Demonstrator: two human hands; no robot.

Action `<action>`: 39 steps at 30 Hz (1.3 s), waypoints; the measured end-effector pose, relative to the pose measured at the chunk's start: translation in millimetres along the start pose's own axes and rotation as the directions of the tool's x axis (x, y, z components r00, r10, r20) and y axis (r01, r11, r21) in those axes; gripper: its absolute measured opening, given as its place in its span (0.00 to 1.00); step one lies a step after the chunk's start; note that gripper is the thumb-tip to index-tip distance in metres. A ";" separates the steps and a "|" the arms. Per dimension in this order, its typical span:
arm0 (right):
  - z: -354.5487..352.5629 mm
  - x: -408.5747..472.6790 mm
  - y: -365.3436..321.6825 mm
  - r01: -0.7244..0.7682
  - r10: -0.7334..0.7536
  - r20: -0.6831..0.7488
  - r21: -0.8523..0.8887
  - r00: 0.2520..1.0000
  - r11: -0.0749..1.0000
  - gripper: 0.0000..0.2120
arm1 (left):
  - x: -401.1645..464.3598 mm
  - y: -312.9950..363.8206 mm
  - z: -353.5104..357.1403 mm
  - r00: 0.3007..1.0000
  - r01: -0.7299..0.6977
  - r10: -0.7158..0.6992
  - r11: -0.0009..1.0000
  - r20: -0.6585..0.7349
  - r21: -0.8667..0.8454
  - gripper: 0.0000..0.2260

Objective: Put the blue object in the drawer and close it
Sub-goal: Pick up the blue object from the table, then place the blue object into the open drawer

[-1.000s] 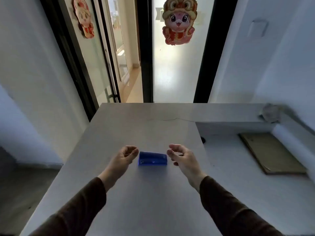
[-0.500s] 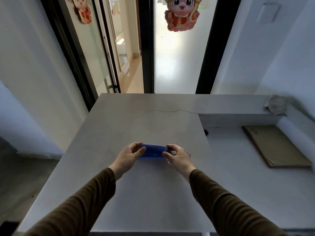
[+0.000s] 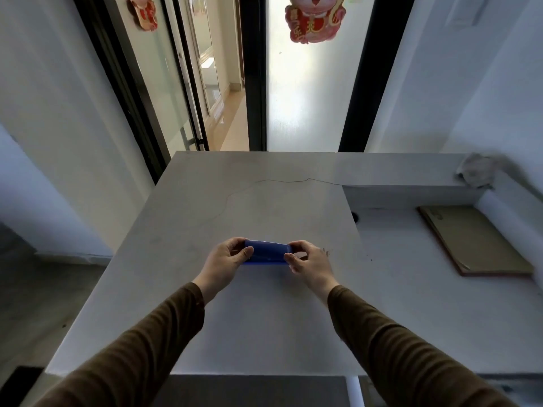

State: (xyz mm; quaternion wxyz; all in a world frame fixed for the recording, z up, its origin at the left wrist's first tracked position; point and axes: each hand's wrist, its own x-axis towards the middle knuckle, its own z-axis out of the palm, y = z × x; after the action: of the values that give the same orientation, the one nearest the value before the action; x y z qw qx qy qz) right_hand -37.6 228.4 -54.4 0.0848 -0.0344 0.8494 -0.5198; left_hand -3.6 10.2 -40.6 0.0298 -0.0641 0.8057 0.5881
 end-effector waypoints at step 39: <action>39.2 -257.4 117.3 -0.243 0.249 0.241 -0.058 0.938 0.968 0.17 | -249.2 -122.4 54.7 0.958 0.244 -0.262 0.958 0.116 0.148 0.10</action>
State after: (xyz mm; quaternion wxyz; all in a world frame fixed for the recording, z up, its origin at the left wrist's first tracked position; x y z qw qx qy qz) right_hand 226.1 285.4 -148.2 0.2534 0.0066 0.8369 -0.4852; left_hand 258.6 42.5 -142.1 0.1635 -0.1251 0.8240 0.5279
